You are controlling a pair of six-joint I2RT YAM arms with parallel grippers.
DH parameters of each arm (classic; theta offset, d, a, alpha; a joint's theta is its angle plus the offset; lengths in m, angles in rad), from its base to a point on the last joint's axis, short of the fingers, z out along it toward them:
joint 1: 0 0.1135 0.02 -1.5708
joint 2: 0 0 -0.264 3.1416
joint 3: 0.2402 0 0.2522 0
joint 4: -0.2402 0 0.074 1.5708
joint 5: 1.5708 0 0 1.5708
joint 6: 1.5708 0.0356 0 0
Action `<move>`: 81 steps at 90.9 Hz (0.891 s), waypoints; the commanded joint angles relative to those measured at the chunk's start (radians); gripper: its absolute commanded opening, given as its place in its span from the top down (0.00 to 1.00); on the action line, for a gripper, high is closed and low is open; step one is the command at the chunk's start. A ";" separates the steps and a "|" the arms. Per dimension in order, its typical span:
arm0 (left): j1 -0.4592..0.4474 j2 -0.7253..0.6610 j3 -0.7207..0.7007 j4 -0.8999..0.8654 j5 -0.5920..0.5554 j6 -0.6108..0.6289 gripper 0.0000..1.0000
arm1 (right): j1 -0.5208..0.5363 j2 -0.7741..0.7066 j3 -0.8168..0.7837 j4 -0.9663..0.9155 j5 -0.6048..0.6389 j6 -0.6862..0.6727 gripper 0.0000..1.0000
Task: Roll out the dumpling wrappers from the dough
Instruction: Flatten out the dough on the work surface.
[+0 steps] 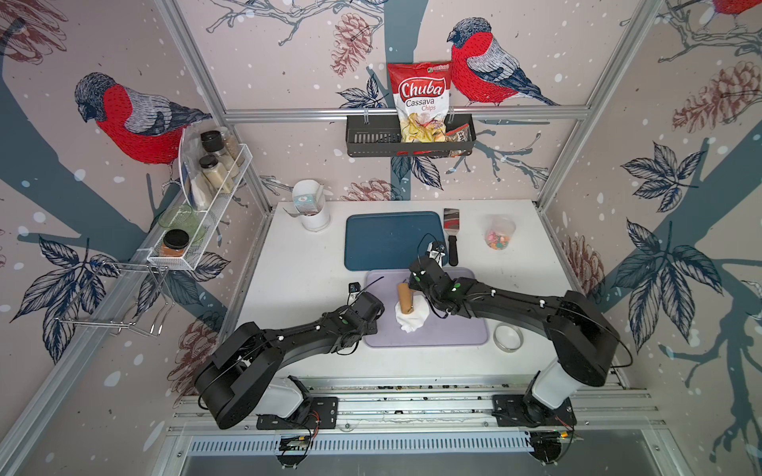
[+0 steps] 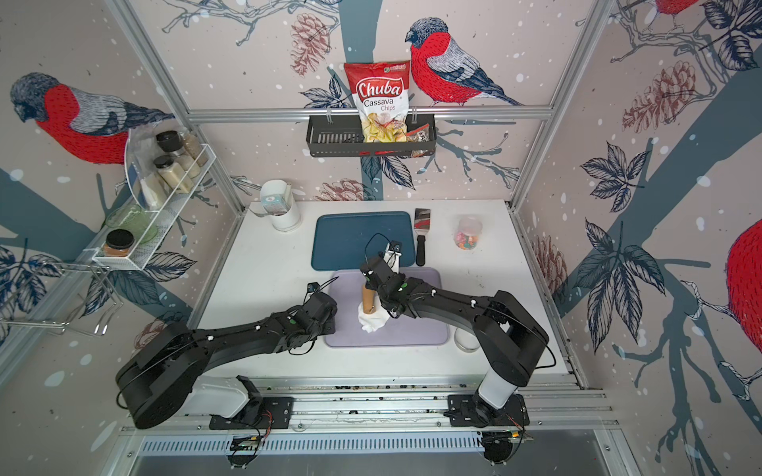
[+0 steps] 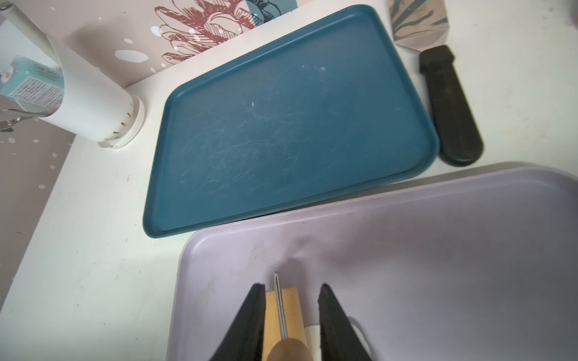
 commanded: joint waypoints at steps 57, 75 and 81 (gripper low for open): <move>0.000 -0.023 -0.032 -0.120 0.087 0.015 1.00 | 0.092 -0.075 -0.120 -0.207 -0.104 0.090 1.00; 0.000 -0.037 -0.032 -0.160 0.044 -0.006 1.00 | -0.012 -0.168 -0.211 -0.267 0.013 0.072 1.00; -0.001 -0.045 -0.039 -0.156 0.039 -0.007 1.00 | 0.004 -0.191 -0.214 -0.322 0.105 0.028 1.00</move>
